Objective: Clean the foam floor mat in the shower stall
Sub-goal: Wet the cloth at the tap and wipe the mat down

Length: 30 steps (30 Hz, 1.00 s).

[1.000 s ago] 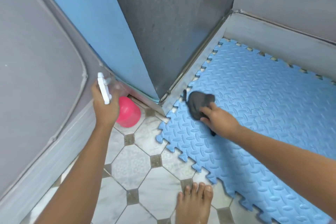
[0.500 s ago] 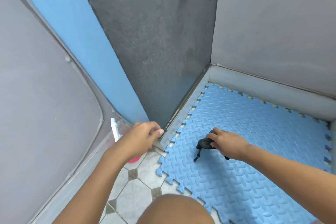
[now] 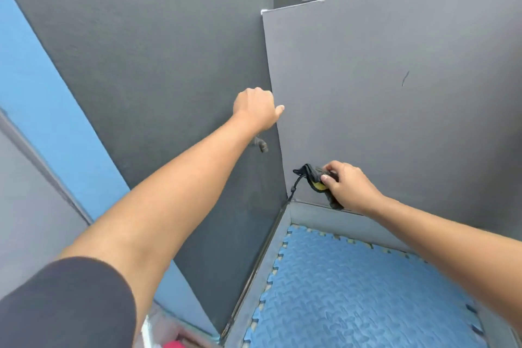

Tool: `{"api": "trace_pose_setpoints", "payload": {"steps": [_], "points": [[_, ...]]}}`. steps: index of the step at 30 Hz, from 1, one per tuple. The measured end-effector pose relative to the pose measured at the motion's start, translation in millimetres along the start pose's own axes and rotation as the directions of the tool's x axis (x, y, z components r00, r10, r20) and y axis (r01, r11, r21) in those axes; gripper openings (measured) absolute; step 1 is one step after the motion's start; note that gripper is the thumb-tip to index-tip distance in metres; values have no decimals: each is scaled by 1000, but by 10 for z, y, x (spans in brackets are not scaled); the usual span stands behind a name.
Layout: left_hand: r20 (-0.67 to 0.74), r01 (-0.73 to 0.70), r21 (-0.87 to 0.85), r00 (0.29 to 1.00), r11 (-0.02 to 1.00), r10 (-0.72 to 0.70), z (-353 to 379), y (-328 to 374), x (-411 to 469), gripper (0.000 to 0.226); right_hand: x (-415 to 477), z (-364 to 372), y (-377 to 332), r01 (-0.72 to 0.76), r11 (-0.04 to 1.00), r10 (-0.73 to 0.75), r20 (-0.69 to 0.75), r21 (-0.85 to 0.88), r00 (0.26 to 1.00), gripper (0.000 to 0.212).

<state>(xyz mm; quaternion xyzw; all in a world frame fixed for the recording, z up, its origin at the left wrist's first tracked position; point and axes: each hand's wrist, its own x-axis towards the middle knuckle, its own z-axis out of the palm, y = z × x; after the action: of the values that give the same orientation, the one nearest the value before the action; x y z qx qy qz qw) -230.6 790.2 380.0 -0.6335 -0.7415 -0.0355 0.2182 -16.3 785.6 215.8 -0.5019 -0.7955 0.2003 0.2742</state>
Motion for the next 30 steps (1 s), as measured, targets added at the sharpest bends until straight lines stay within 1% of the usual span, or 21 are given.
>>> {"api": "trace_pose_setpoints", "payload": {"steps": [2,3,6,8,11,14,19,30], "points": [[161,-2,69,987,998,-9,98,-73,165,59,23,-83,-91,-19,998,20,-9,52,1000,18],[204,-11,71,979,997,-4,159,-91,202,58,13,-106,-122,-28,997,28,-8,68,1000,19],[249,-69,77,967,995,48,229,-115,243,50,-61,-89,-132,-51,993,50,10,103,999,20],[259,-96,82,963,992,72,214,-141,234,50,-118,-38,-101,-63,992,59,38,105,998,18],[236,-160,53,961,986,144,223,-168,239,54,-147,28,-63,-89,990,83,57,113,995,18],[201,-228,18,955,974,219,257,-168,223,63,-89,76,-53,-125,984,118,60,129,991,18],[164,-279,-22,946,960,279,289,-177,221,69,7,134,-64,-126,979,119,52,162,991,20],[112,-286,-35,951,958,288,364,-177,257,68,132,116,17,-155,971,148,49,184,988,19]]}}
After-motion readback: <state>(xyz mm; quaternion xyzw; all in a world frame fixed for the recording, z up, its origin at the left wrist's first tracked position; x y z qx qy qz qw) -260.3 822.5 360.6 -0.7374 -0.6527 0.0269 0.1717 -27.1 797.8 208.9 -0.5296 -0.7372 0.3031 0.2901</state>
